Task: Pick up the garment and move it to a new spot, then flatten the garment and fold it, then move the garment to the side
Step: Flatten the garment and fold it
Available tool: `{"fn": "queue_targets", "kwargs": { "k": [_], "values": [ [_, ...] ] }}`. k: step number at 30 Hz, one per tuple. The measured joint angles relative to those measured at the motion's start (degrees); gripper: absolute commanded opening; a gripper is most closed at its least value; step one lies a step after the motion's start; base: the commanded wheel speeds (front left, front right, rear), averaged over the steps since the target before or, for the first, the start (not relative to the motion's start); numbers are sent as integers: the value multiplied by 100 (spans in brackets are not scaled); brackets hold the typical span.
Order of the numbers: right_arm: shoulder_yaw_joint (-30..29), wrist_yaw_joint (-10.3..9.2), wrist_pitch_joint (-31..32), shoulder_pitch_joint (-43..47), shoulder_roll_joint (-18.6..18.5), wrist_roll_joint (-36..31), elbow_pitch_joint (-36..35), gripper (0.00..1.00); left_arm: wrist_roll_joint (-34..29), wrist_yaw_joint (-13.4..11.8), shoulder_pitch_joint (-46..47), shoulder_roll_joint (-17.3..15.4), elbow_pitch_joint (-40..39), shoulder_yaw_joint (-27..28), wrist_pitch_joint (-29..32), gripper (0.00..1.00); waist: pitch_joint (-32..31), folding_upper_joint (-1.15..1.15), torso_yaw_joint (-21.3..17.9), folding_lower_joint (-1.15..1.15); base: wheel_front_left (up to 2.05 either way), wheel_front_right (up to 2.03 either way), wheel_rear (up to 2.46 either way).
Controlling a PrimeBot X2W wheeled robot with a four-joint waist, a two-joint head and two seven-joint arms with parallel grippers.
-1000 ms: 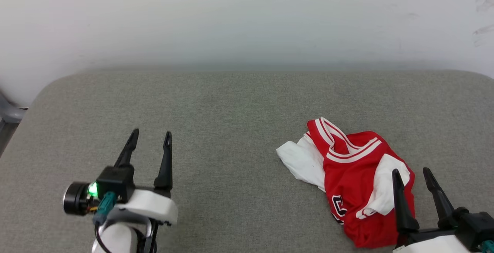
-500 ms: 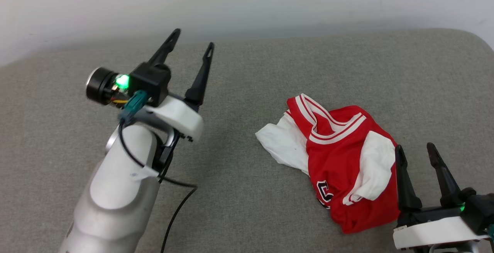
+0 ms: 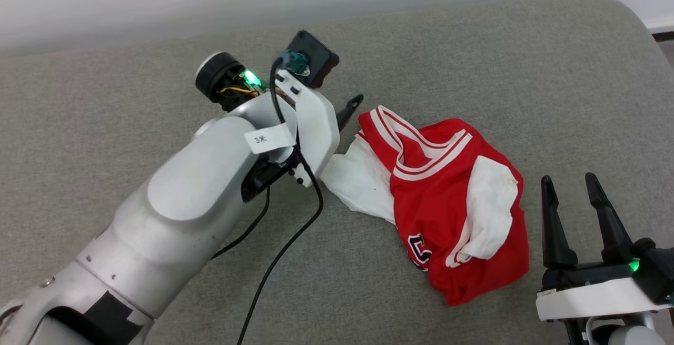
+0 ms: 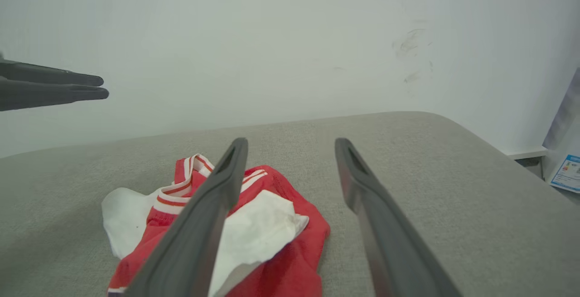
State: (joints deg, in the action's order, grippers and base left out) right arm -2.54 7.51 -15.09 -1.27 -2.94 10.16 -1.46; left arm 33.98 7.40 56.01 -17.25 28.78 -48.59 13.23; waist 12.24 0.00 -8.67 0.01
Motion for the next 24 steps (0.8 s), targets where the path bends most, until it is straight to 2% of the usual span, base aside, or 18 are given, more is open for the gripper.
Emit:
{"fn": "queue_targets", "kwargs": {
  "k": [4, 6, 11, 16, 23, 24],
  "values": [
    [14, 0, 0, -37, 0, 43, -10, 100, 700, 0, 280, -214, -44, -786, 938, 100, 147, 0, -126, 0, 0, 0, 0],
    [26, 0, 0, -88, 1, 48, -14, 100, 835, 0, 442, -372, -77, -1223, 1298, 100, 222, 0, -189, 0, 0, 0, 0],
    [33, 0, 0, -157, 0, 76, -22, 100, 1261, 0, 661, -614, -109, -1993, 1749, 100, 408, 0, -336, 0, 0, 0, 0],
    [29, 0, 0, -238, 1, 93, -40, 100, 1481, 0, 731, -756, 31, -2348, 1952, 100, 600, 0, -452, 0, 0, 0, 0],
    [36, 0, 0, -343, 1, 108, -37, 100, 1515, -3, 583, -793, 34, -2414, 2195, 100, 791, 0, -546, -1, 0, 0, 0],
    [29, 0, 0, -343, 0, 109, -37, 100, 1492, -14, 554, -798, -25, -2391, 2270, 76, 801, 0, -546, -1, 0, 0, 0]
  ]
}}
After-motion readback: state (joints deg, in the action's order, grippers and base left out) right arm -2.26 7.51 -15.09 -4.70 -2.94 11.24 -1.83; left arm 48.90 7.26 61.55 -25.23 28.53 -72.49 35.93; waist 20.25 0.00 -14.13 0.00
